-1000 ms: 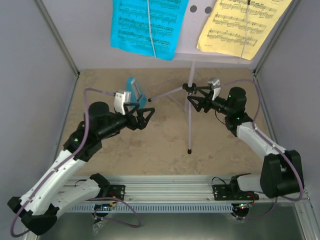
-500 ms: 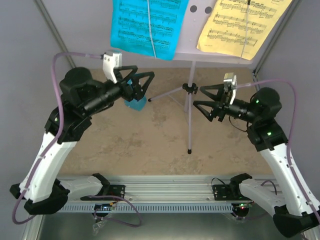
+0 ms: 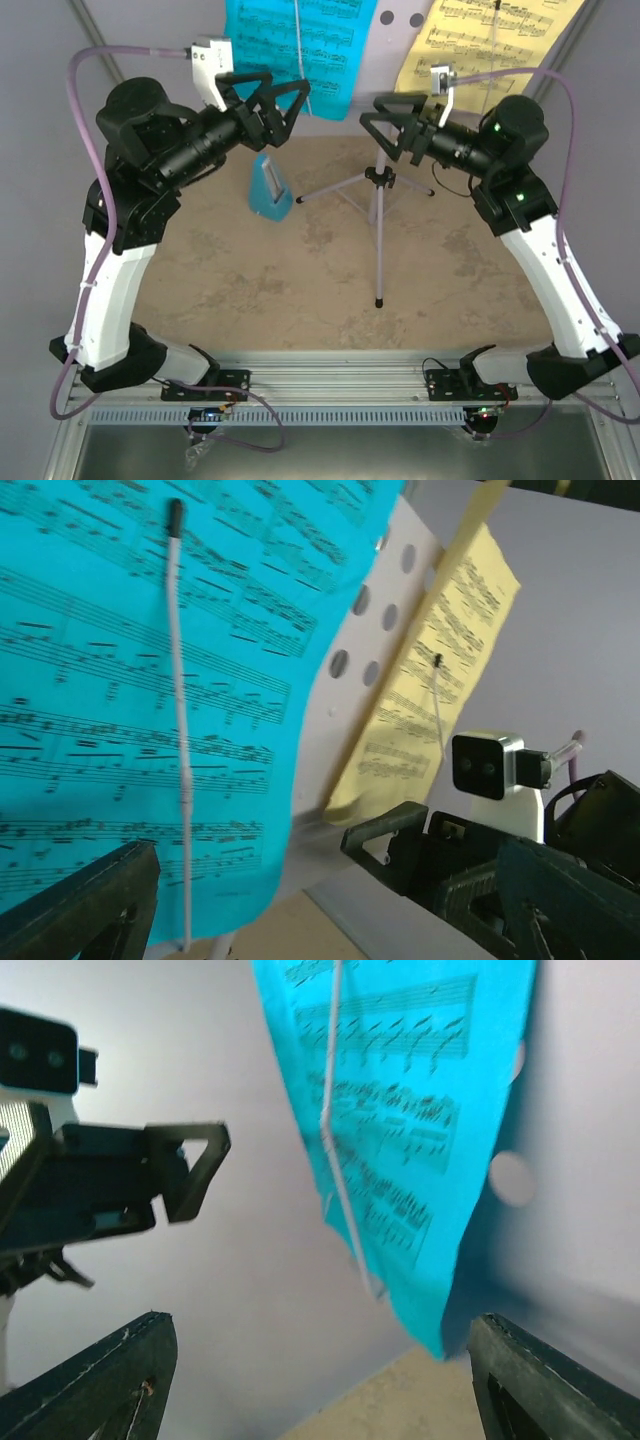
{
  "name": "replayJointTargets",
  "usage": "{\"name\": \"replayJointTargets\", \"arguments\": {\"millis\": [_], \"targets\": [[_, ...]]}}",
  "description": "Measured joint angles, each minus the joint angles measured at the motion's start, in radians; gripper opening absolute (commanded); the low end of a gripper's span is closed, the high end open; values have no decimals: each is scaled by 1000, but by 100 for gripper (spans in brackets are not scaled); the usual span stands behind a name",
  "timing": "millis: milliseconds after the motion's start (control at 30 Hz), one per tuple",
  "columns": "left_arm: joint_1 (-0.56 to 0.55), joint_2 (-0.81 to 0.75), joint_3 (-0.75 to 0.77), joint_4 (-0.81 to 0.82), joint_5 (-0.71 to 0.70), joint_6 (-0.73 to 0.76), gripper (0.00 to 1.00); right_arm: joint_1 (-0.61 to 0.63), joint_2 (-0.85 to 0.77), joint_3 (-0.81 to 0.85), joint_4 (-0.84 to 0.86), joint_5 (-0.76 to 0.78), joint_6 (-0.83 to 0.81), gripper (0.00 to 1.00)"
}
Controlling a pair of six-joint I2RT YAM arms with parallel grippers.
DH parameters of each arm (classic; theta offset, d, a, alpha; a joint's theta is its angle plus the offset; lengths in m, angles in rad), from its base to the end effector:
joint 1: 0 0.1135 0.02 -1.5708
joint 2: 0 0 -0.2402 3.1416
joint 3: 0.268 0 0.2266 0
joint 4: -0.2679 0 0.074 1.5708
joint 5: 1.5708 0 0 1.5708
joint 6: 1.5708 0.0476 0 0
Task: Pack up the instrument practice props
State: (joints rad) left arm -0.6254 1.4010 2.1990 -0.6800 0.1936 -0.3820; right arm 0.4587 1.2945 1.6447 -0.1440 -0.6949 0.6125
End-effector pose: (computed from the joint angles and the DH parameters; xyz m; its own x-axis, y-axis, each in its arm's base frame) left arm 0.1640 -0.1297 0.5628 -0.1833 -0.3189 -0.9299 0.7124 0.6087 -0.3491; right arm 0.2083 0.1369 0.4986 -0.3683 0.3106 -0.8763 -0.8437 0.2843 0.4554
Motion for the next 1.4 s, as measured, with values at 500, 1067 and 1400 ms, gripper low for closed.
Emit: {"name": "replayJointTargets", "arguments": {"millis": [500, 1067, 1400], "targets": [[122, 85, 20, 8, 109, -76, 56, 17, 221, 248, -22, 140, 76, 67], [144, 175, 39, 84, 170, -116, 33, 96, 335, 372, -34, 214, 62, 19], [161, 186, 25, 146, 213, -54, 0, 106, 299, 241, 112, 264, 64, 0]]}}
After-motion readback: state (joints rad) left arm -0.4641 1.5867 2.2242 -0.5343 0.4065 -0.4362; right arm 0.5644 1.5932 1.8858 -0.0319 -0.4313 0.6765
